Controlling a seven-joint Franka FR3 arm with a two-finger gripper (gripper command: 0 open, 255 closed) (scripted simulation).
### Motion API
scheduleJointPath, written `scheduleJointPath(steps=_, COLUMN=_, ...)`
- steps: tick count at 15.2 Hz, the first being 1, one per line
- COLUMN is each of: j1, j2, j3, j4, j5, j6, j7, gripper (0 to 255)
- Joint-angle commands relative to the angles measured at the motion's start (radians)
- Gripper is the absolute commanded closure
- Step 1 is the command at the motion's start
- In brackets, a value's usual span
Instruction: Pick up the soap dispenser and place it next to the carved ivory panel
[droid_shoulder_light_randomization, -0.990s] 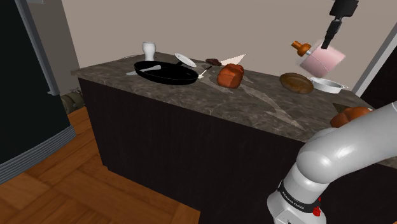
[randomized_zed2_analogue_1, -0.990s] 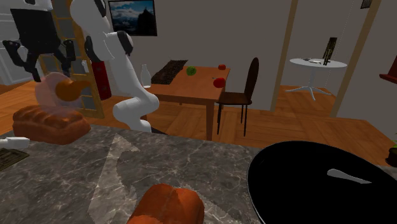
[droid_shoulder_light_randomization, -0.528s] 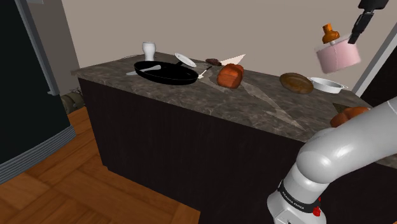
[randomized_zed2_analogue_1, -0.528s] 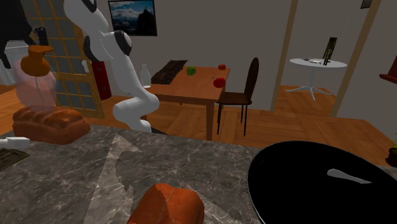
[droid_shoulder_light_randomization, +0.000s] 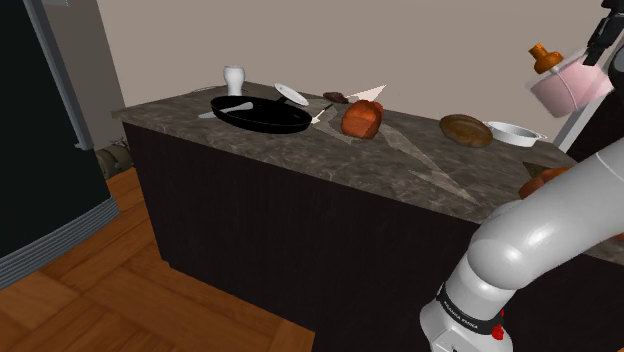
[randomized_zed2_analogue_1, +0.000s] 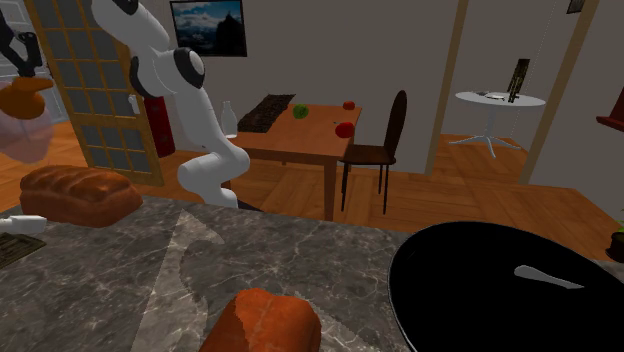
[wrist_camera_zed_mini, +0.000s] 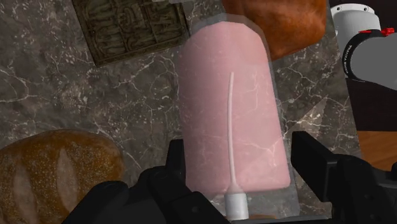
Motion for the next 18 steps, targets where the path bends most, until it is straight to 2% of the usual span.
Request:
scheduleJointPath(steps=1, j1=-0.023, j2=-0.041, j3=0.041, j4=-0.066, j5=-0.020, j6=0.028, j7=0.025, gripper=255)
scheduleJointPath(steps=8, j1=-0.077, j2=-0.150, j3=0.119, j4=-0.263, j5=-0.061, j6=0.119, j7=0.089, gripper=255)
scheduleJointPath(steps=18, j1=-0.127, j2=-0.261, j3=0.157, j4=-0.491, j5=-0.100, j6=0.237, j7=0.146, gripper=255)
